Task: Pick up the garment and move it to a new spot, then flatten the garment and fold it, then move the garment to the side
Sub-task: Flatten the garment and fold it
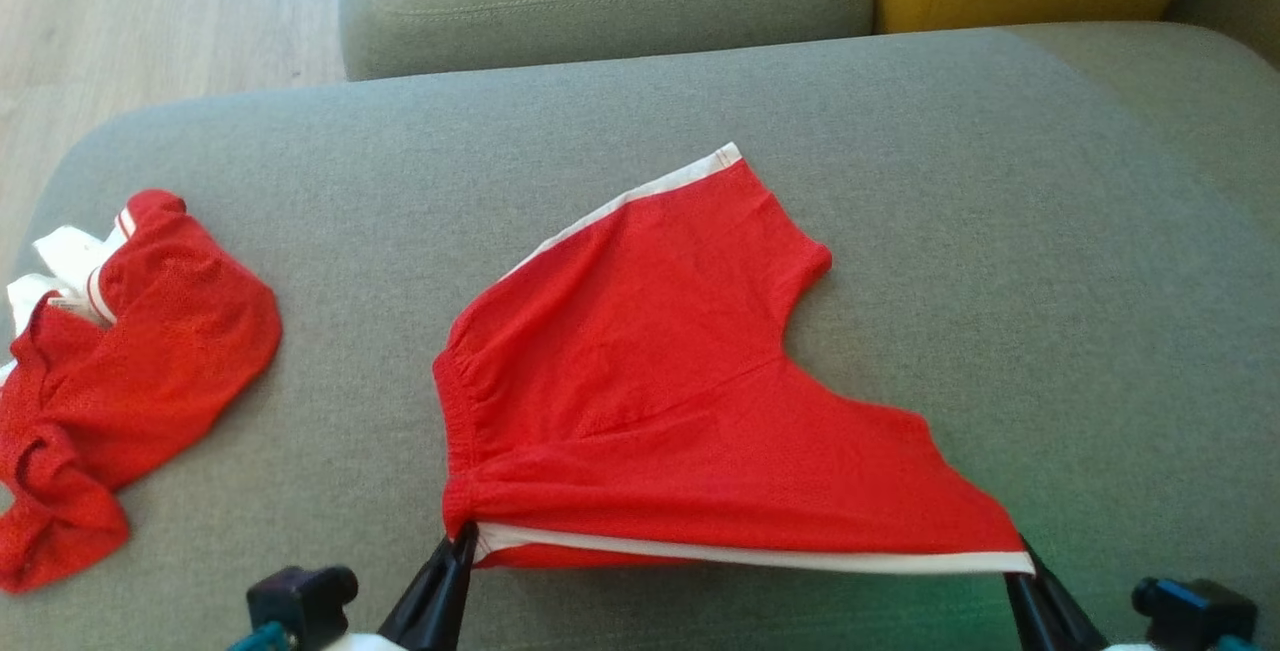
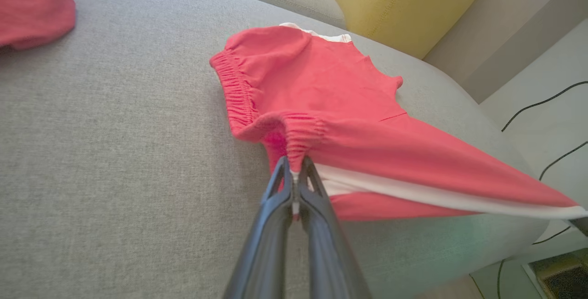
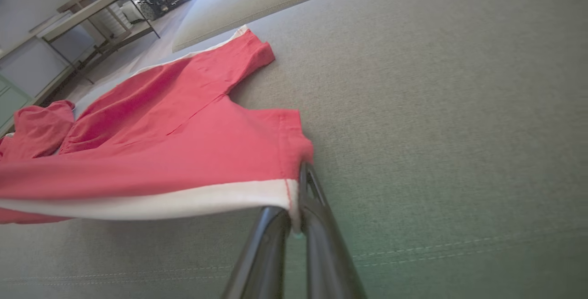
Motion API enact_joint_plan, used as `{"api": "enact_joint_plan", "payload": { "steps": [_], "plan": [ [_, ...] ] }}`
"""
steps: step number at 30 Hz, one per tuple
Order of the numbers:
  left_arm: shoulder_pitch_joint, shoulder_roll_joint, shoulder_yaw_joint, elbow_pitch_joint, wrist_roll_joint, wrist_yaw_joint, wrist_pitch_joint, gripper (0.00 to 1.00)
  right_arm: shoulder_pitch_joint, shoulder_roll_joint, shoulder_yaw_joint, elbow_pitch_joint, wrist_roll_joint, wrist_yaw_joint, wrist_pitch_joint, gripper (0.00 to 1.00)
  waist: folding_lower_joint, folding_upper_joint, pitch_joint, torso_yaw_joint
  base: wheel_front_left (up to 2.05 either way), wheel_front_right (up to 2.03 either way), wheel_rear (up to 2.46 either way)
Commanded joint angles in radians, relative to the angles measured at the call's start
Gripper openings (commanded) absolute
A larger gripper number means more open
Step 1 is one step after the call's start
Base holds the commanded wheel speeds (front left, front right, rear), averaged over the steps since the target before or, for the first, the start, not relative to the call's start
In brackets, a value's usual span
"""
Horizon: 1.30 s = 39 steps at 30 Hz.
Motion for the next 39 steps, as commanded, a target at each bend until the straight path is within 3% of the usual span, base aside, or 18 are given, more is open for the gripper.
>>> {"api": "enact_joint_plan", "payload": {
  "steps": [1,8,15,24,34,35,36,37,38,39],
  "plan": [
    [-0.030,0.020,0.038,-0.055,-0.016,0.011,0.011,0.00,-0.030,-0.010,0.000,-0.054,0.004,-0.001,0.011,0.00,0.0001,-0.0001,-0.001,0.002,0.00,0.00,0.00],
    [-0.084,0.033,0.042,-0.089,-0.033,0.015,0.077,0.00,-0.171,-0.011,-0.002,-0.035,-0.028,-0.001,0.033,0.00,0.0001,-0.0001,0.052,0.018,0.00,0.00,0.00],
    [-0.206,0.026,0.052,-0.072,-0.093,-0.038,0.119,0.00,-0.439,-0.082,0.033,0.055,-0.031,-0.001,0.054,0.00,0.0001,-0.0001,0.163,0.056,0.00,0.00,0.00],
    [-0.455,0.007,0.076,0.021,-0.138,-0.108,0.128,0.00,-0.888,-0.173,0.134,0.346,0.027,-0.001,0.063,0.00,0.0001,-0.0001,0.326,0.138,0.00,0.00,0.00],
    [-0.634,-0.025,0.081,0.185,-0.159,-0.150,0.092,0.00,-1.182,-0.181,0.274,0.670,0.084,-0.001,-0.017,0.00,0.0001,-0.0001,0.408,0.178,0.00,0.00,0.00],
    [-0.643,-0.025,0.078,0.201,-0.158,-0.154,0.090,0.08,-1.198,-0.178,0.286,0.696,0.089,-0.001,-0.031,0.00,0.0001,-0.0001,0.412,0.178,0.00,0.00,0.00],
    [-0.650,-0.026,0.077,0.214,-0.160,-0.158,0.084,0.35,-1.213,-0.176,0.297,0.721,0.092,-0.001,-0.046,0.09,0.0001,-0.0001,0.415,0.176,0.00,0.00,0.00],
    [-0.655,-0.027,0.076,0.227,-0.159,-0.160,0.078,0.93,-1.226,-0.173,0.308,0.741,0.093,-0.001,-0.067,0.43,0.0001,-0.0001,0.417,0.175,0.00,0.00,0.00],
    [-0.659,-0.028,0.073,0.238,-0.157,-0.162,0.071,1.00,-1.236,-0.168,0.318,0.759,0.100,-0.001,-0.087,1.00,0.0001,-0.0001,0.418,0.174,0.00,0.00,0.00],
    [-0.661,-0.028,0.072,0.247,-0.155,-0.163,0.064,1.00,-1.244,-0.164,0.326,0.776,0.105,-0.001,-0.106,1.00,0.0001,-0.0001,0.419,0.172,0.00,0.00,0.00]
  ]
}}
